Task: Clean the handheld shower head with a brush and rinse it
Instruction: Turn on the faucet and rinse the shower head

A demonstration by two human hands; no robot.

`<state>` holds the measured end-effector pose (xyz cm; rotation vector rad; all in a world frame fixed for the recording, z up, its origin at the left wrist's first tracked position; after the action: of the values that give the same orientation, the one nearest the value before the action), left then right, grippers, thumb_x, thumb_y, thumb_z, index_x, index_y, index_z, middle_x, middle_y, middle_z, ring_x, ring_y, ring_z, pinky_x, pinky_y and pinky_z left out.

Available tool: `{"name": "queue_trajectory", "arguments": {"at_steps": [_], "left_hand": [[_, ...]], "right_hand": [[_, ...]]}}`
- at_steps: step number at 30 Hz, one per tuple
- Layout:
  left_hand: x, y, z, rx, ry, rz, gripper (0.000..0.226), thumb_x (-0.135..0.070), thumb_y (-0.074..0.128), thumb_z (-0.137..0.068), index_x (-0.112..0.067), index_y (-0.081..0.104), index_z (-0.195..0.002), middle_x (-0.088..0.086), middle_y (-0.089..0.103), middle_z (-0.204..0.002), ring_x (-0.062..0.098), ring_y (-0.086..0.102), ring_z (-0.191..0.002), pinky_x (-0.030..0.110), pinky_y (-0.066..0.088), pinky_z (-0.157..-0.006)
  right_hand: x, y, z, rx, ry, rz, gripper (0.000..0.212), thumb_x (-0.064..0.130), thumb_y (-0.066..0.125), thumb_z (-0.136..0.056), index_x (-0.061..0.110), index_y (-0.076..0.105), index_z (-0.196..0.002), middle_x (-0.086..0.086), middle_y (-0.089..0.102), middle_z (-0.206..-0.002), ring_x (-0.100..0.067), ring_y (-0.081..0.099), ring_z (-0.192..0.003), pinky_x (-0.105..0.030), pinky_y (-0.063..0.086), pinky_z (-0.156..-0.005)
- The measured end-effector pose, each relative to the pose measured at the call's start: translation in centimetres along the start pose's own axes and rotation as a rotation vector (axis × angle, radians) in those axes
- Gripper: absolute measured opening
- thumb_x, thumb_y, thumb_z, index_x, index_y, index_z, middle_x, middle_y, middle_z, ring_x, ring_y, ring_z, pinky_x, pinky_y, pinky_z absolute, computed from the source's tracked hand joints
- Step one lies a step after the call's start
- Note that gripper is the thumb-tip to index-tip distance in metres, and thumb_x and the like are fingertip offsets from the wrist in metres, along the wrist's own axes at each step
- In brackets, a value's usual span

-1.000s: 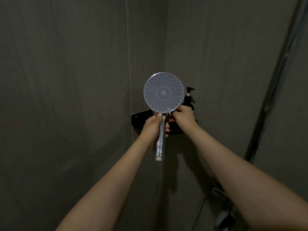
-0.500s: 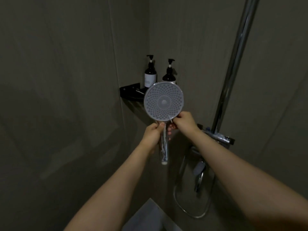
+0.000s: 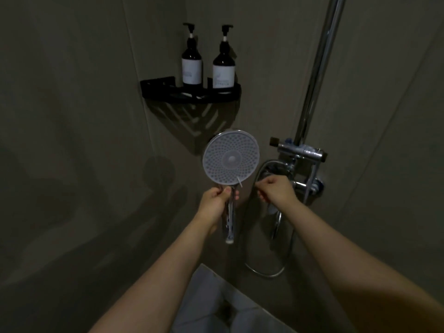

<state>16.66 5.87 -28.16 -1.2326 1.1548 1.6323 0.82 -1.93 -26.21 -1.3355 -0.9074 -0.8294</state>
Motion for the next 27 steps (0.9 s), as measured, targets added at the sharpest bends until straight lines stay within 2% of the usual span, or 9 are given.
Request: {"name": "queue_trajectory", "arguments": {"at_steps": [2,6,8,10,14,18,21,24,27], "left_hand": [[1.9,0.1,-0.4,0.006,0.01,-0.002,0.021,-0.01,0.044,-0.096,-0.009,0.057,-0.08,0.004,0.063,-0.081,0.011,0.061,-0.075,0.021,0.049,-0.073],[6.6,0.6,-1.3,0.047,0.011,0.024,0.023,-0.01,0.043,-0.097,-0.01,0.057,-0.079,0.003,0.063,-0.08,0.011,0.06,-0.074,0.021,0.049,-0.074],[9.2,0.7,-1.9,0.06,0.027,0.027,0.024,-0.009,0.042,-0.097,-0.011,0.058,-0.079,0.003,0.063,-0.08,0.011,0.06,-0.075,0.019,0.048,-0.074],[12.2,0.5,-2.8,0.05,0.027,0.049,0.025,-0.009,0.042,-0.097,-0.011,0.057,-0.078,0.003,0.063,-0.079,0.011,0.06,-0.074,0.02,0.048,-0.074],[19.2,0.1,-5.1,0.022,-0.017,0.151,0.024,-0.01,0.042,-0.097,-0.009,0.059,-0.079,0.006,0.063,-0.079,0.014,0.059,-0.073,0.025,0.049,-0.075],[26.1,-0.3,-7.3,0.003,-0.044,0.211,0.022,-0.013,0.042,-0.097,-0.007,0.06,-0.084,0.008,0.063,-0.08,0.017,0.06,-0.074,0.031,0.05,-0.078],[30.4,-0.3,-8.5,-0.022,-0.066,0.272,0.023,-0.013,0.041,-0.098,-0.004,0.058,-0.085,0.009,0.061,-0.077,0.019,0.058,-0.07,0.033,0.05,-0.076],[33.1,0.6,-9.4,-0.025,-0.076,0.325,0.023,-0.012,0.041,-0.098,-0.007,0.055,-0.08,0.007,0.06,-0.076,0.014,0.057,-0.068,0.021,0.051,-0.059],[34.6,2.1,-10.1,-0.006,-0.1,0.37,0.02,-0.009,0.042,-0.097,-0.007,0.054,-0.081,0.006,0.06,-0.077,0.012,0.058,-0.07,0.019,0.051,-0.06]], "right_hand": [[-3.6,-0.9,-0.3,-0.071,0.071,0.023,0.036,0.015,0.062,-0.086,0.012,0.057,-0.051,0.002,0.054,-0.036,-0.009,0.05,-0.033,-0.017,0.047,-0.046],[-9.3,-3.1,-0.8,-0.224,0.145,0.046,0.039,0.027,0.066,-0.083,0.012,0.055,-0.048,-0.001,0.056,-0.041,-0.01,0.06,-0.045,-0.015,0.049,-0.056],[-11.5,-3.3,-1.5,-0.26,0.164,0.048,0.032,0.032,0.07,-0.078,0.009,0.06,-0.059,-0.012,0.061,-0.059,-0.026,0.067,-0.07,-0.03,0.056,-0.074],[-13.5,-2.8,-2.6,-0.255,0.177,-0.038,0.026,0.032,0.072,-0.076,0.007,0.066,-0.078,-0.014,0.061,-0.071,-0.031,0.063,-0.074,-0.042,0.055,-0.08],[-13.9,-0.8,-3.6,-0.164,0.074,-0.151,0.02,0.03,0.063,-0.085,0.017,0.057,-0.071,-0.005,0.052,-0.064,-0.019,0.05,-0.055,-0.027,0.041,-0.053],[-13.8,1.4,-3.9,-0.104,-0.028,-0.334,0.015,0.026,0.049,-0.095,0.019,0.055,-0.083,-0.005,0.06,-0.08,-0.017,0.057,-0.066,-0.03,0.043,-0.062],[-13.6,2.8,-4.3,-0.055,-0.089,-0.463,0.027,0.025,0.041,-0.098,0.01,0.05,-0.119,-0.009,0.063,-0.097,-0.024,0.063,-0.088,-0.033,0.047,-0.072],[-13.4,3.0,-4.3,-0.068,-0.131,-0.475,0.035,0.022,0.039,-0.099,0.002,0.044,-0.128,-0.011,0.063,-0.087,-0.024,0.063,-0.077,-0.028,0.048,-0.059],[-13.2,2.7,-4.4,-0.097,-0.159,-0.445,0.036,0.023,0.041,-0.098,0.002,0.045,-0.127,-0.009,0.062,-0.078,-0.019,0.064,-0.069,-0.025,0.049,-0.051]]}}
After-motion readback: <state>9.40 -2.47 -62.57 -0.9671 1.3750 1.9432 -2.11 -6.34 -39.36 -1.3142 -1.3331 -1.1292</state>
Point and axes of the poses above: each hand's wrist, its own z-axis away from the middle knuckle, its own y-axis out of the palm, x = y × z, the point moved 9 cm from there along -z, towards the middle knuckle
